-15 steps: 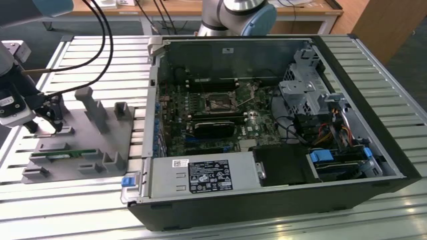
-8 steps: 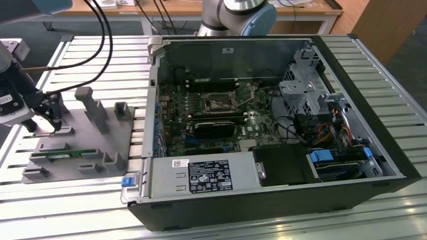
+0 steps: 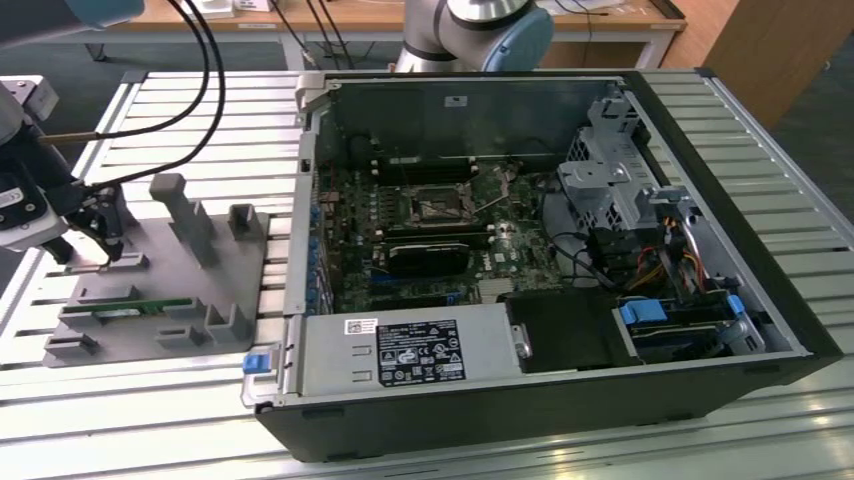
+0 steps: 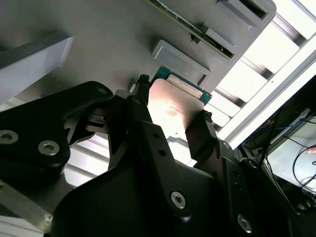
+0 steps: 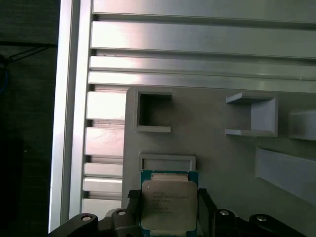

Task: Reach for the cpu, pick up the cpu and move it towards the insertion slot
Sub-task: 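Pick up the cpu and move it towards the insertion slot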

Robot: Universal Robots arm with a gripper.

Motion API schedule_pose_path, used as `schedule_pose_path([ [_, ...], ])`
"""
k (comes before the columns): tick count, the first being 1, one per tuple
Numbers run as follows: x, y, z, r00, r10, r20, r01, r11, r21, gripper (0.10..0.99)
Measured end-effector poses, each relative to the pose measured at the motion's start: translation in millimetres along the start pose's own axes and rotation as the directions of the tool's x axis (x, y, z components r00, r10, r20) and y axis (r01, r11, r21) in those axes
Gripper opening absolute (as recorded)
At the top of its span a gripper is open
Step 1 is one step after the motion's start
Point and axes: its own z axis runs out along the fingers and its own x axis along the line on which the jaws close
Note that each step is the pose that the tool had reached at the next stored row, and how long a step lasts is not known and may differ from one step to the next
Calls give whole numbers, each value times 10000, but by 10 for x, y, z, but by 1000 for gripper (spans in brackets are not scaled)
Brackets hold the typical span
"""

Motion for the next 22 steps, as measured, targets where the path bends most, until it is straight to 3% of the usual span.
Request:
schedule_pose_path([
  [5,0,0,-6,10000,0,-2,0,10000,1,545],
  [22,2,4,-163,10000,0,0,0,10000,0,545],
])
